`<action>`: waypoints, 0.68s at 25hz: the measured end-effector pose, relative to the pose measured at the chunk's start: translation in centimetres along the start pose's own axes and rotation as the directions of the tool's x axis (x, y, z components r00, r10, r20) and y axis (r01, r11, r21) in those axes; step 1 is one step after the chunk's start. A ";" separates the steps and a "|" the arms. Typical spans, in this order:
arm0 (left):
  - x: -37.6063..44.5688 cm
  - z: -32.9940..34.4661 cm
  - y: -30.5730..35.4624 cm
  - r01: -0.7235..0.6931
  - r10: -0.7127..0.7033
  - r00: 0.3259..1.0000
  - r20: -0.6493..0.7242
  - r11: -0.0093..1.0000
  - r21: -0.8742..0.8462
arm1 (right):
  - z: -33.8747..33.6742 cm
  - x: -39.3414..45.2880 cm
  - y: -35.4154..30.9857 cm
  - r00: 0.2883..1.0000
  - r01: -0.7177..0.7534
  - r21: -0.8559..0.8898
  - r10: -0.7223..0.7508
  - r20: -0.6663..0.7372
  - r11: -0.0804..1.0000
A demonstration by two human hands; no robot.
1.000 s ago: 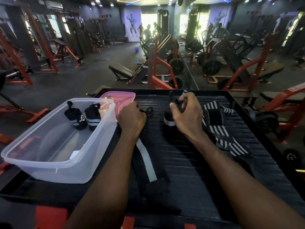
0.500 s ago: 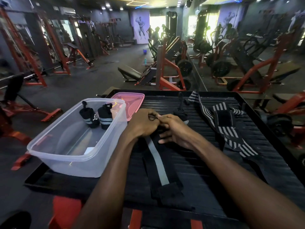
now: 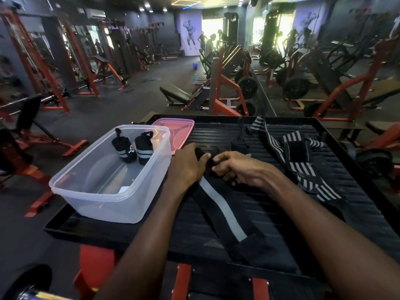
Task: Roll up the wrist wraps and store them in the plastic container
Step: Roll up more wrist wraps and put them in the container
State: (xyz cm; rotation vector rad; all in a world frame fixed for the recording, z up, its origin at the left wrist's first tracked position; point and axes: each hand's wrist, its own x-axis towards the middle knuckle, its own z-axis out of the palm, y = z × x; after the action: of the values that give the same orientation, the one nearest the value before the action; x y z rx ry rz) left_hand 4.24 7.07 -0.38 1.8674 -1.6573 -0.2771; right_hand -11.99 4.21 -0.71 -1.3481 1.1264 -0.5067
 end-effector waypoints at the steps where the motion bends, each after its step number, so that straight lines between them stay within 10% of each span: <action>1: -0.4 -0.2 0.2 -0.019 0.018 1.000 -0.015 0.999 -0.036 | -0.1 0.0 0.0 0.999 0.008 0.058 -0.010 0.037 0.998; 4: -1.4 -0.8 0.6 0.013 -0.002 0.998 0.061 0.983 -0.181 | -0.7 0.3 -0.1 0.994 -0.084 0.418 0.045 0.102 0.904; 10: -1.0 -0.6 -1.1 0.267 -0.218 0.962 0.161 0.657 -0.705 | 0.1 0.7 0.2 0.998 0.002 0.258 0.013 -0.056 0.966; 13: -0.5 0.1 -2.0 0.237 -0.295 0.955 0.044 0.661 -0.712 | 0.3 0.7 0.0 0.994 0.069 0.241 -0.046 -0.103 0.968; 17: 0.5 0.4 -2.4 0.355 -0.281 0.934 0.220 0.668 -0.654 | 0.6 0.2 -0.5 0.992 0.080 0.281 -0.049 -0.115 0.956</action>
State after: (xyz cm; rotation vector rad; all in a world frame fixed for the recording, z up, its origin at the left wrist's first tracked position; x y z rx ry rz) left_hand 6.14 6.52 -1.94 1.5405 -1.0326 -1.0095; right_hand -11.29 4.24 -0.38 -1.1188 1.0524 -0.7675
